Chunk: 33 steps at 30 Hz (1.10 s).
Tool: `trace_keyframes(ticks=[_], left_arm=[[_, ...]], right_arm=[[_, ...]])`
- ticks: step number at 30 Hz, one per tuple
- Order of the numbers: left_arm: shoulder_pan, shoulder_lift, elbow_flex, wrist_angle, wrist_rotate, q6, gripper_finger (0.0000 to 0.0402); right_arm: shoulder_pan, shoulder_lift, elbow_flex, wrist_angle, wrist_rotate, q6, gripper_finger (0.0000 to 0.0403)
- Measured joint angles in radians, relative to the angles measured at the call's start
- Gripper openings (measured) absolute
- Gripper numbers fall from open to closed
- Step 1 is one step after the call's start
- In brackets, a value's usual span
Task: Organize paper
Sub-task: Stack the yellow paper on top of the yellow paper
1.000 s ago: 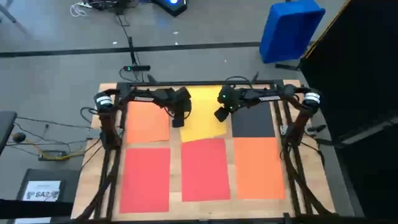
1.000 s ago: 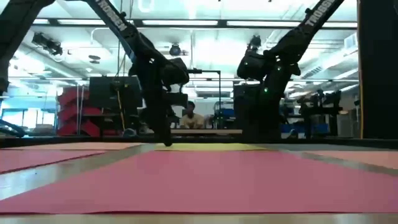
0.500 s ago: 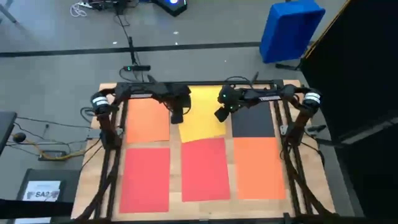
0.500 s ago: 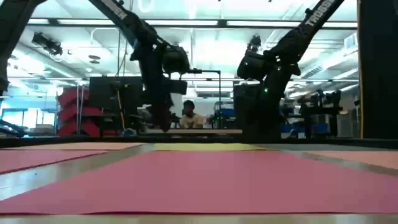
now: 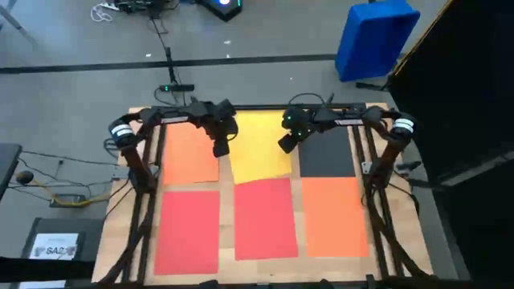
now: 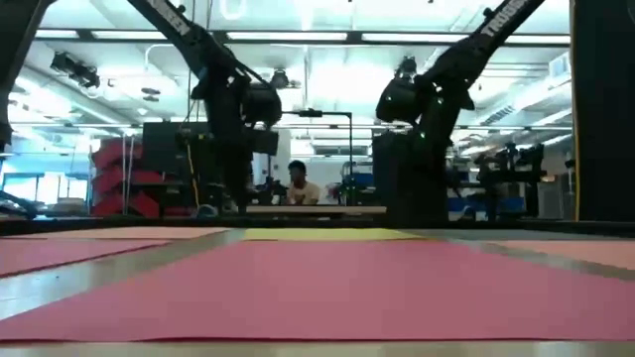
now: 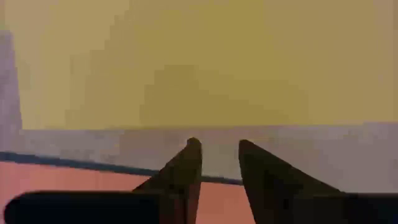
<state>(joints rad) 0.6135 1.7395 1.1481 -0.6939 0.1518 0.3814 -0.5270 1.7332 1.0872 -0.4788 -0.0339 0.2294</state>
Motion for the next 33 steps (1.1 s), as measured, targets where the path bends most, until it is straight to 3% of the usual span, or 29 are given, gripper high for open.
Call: trace_keyframes(ticks=[9,18,21,28,33], left_arm=[[0.083,-0.001,-0.034,0.056,0.070,0.006,0.0090],[0.087,-0.001,-0.039,0.041,0.059,-0.004,0.0090],[0.091,-0.001,-0.039,0.055,0.054,0.013,0.0090],[0.117,-0.001,-0.039,0.082,0.025,0.037,0.0090],[0.119,0.001,-0.039,0.069,0.023,0.034,0.0090]], right_arm=[[-0.006,0.000,0.088,-0.085,0.072,-0.186,0.0083],[-0.010,0.003,0.088,-0.137,0.076,-0.236,0.0018],[-0.016,0.051,0.092,-0.089,0.073,-0.292,0.0003],[-0.064,0.240,0.246,-0.255,0.071,-0.337,0.0001],[-0.072,0.273,0.263,-0.259,0.047,-0.338,0.0000]])
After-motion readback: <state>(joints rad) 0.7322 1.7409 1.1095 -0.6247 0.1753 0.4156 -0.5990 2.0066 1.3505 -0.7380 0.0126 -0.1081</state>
